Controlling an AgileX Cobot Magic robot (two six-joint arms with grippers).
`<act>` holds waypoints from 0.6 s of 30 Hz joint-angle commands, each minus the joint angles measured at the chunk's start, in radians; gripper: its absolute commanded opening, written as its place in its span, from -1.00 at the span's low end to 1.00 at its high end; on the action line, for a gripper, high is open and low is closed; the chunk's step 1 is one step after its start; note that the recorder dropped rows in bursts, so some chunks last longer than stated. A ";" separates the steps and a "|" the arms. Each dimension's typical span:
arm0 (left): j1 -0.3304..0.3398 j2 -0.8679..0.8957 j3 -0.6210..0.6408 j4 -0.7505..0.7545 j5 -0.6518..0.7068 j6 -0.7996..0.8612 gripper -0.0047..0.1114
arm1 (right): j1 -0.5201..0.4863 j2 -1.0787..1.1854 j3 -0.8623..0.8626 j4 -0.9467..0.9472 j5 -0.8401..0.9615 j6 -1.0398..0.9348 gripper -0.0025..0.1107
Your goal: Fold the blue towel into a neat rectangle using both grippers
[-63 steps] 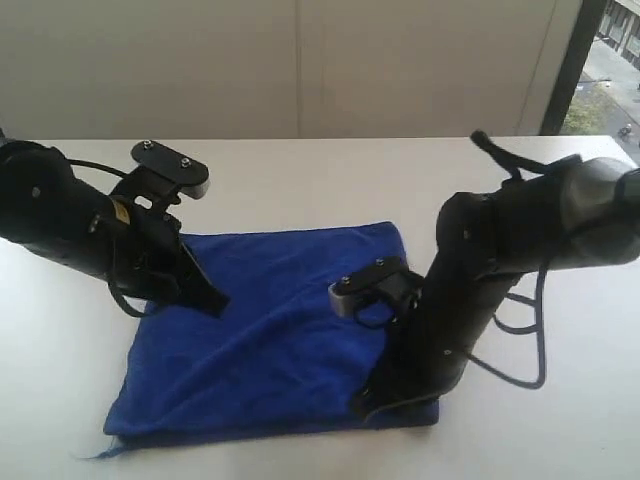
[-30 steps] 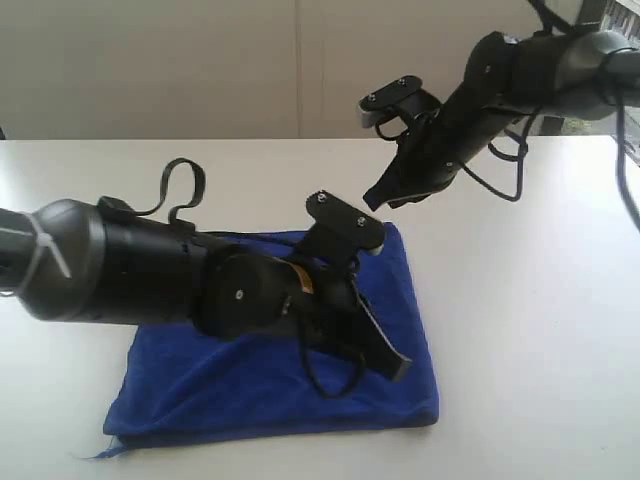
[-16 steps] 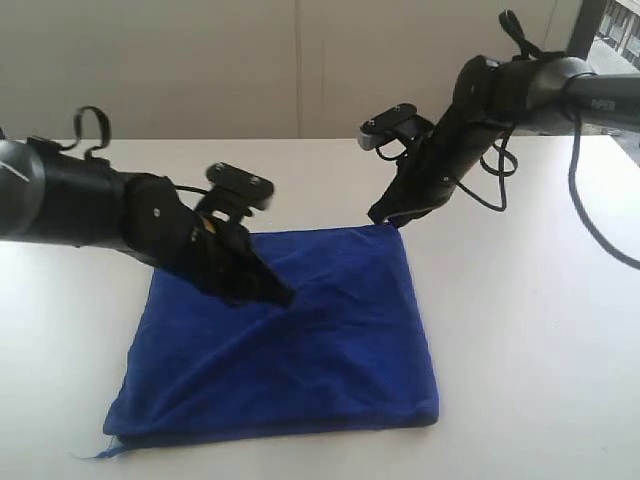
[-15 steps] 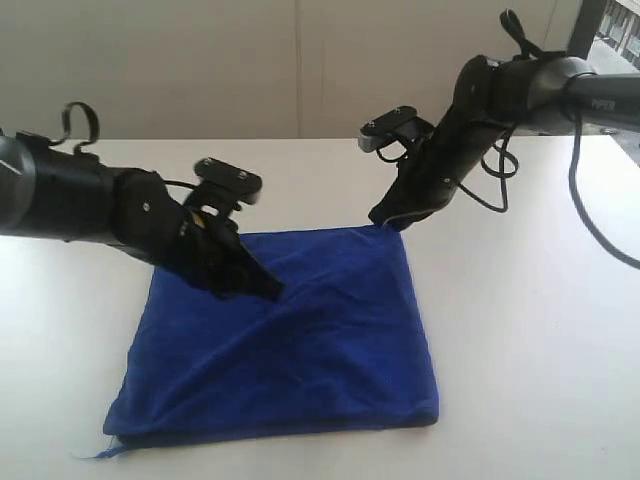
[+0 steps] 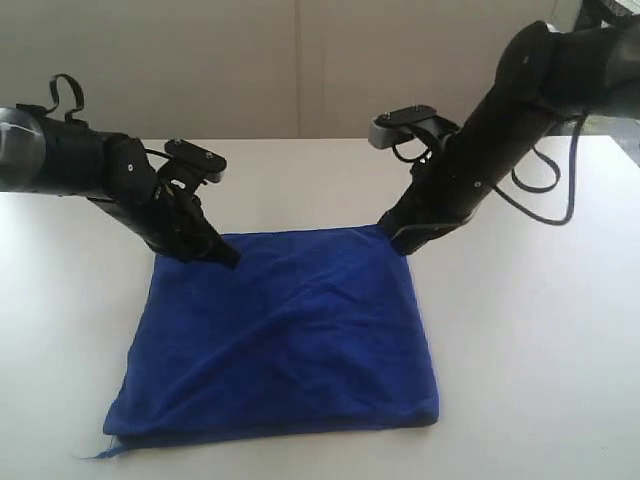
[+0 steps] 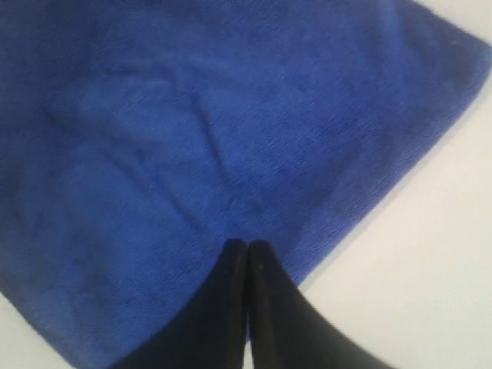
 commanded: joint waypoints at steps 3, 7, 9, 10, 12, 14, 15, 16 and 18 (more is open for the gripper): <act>0.004 0.012 -0.018 0.048 0.033 -0.004 -0.92 | 0.062 -0.058 0.213 -0.009 -0.123 0.008 -0.96; 0.004 0.012 -0.018 0.080 0.063 -0.005 -0.92 | 0.068 -0.058 0.310 -0.020 -0.208 0.012 -0.96; 0.004 0.012 -0.018 0.090 0.056 -0.009 -0.92 | 0.068 -0.058 0.346 -0.032 -0.233 0.030 -0.96; 0.004 0.012 -0.018 0.094 0.048 -0.009 -0.92 | 0.068 -0.058 0.360 -0.032 -0.244 0.030 -0.96; 0.004 0.012 -0.018 0.096 0.035 -0.009 -0.92 | 0.068 -0.058 0.380 -0.032 -0.260 0.032 -0.96; 0.008 0.012 -0.018 0.098 0.027 -0.009 -0.92 | 0.068 -0.058 0.398 -0.030 -0.272 0.032 -0.96; 0.010 0.012 -0.018 0.098 0.025 -0.009 -0.92 | 0.068 -0.058 0.406 -0.029 -0.272 0.032 -0.96; 0.015 0.016 -0.018 0.098 0.023 -0.009 -0.92 | 0.068 -0.058 0.414 -0.025 -0.273 0.032 -0.96; 0.019 0.024 -0.018 0.098 0.021 -0.009 -0.92 | 0.070 -0.058 0.427 -0.021 -0.281 0.032 -0.96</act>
